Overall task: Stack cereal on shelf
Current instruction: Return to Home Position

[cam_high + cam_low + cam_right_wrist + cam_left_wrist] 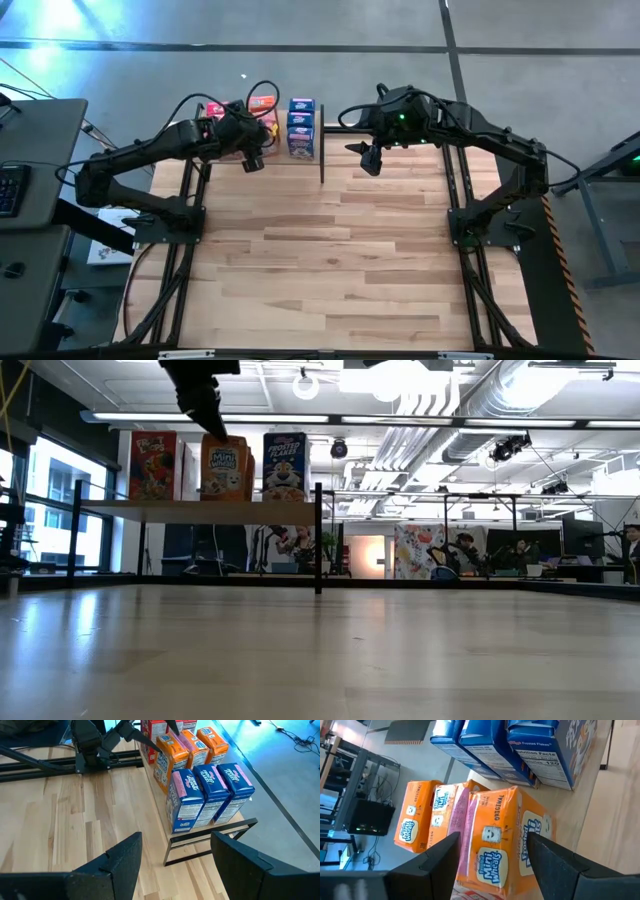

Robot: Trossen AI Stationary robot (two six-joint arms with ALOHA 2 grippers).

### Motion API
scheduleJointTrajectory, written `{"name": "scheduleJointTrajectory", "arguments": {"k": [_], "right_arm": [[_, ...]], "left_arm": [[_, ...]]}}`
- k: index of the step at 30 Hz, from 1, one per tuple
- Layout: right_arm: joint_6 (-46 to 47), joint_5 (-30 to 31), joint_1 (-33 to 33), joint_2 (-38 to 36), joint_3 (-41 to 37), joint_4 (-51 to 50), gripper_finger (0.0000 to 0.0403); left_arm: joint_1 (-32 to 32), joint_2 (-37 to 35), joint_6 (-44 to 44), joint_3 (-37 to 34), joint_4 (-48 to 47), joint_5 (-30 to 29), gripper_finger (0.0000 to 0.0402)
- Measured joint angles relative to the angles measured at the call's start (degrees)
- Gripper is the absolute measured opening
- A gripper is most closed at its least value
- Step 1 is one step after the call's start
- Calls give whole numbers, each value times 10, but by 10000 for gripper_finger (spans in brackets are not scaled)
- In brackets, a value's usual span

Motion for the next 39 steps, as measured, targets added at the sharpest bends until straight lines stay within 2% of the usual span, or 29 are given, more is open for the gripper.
{"name": "scheduleJointTrajectory", "arguments": {"k": [7, 12, 17, 23, 34, 36, 39], "right_arm": [[0, 0, 0, 0, 0, 0, 229], [0, 0, 0, 0, 0, 0, 229], [-9, -33, 0, 0, 0, -13, 229], [-24, -70, 0, 0, 0, -44, 229], [-22, -66, 0, -2, -2, -43, 229], [-24, -65, 0, -7, -20, -31, 229], [-22, -66, -1, -28, -88, 25, 229]], "left_arm": [[-13, 0, -1, 57, -5, -2, 218], [-36, -3, -45, 112, -32, -1, 218], [-63, -38, -88, 128, -68, 49, 218], [-91, -123, -135, 105, -65, 142, 218], [-139, -249, -182, 25, -54, 145, 218], [-147, -268, -188, -2, -44, 145, 218], [-161, -294, -195, -48, -13, 149, 218]]}}
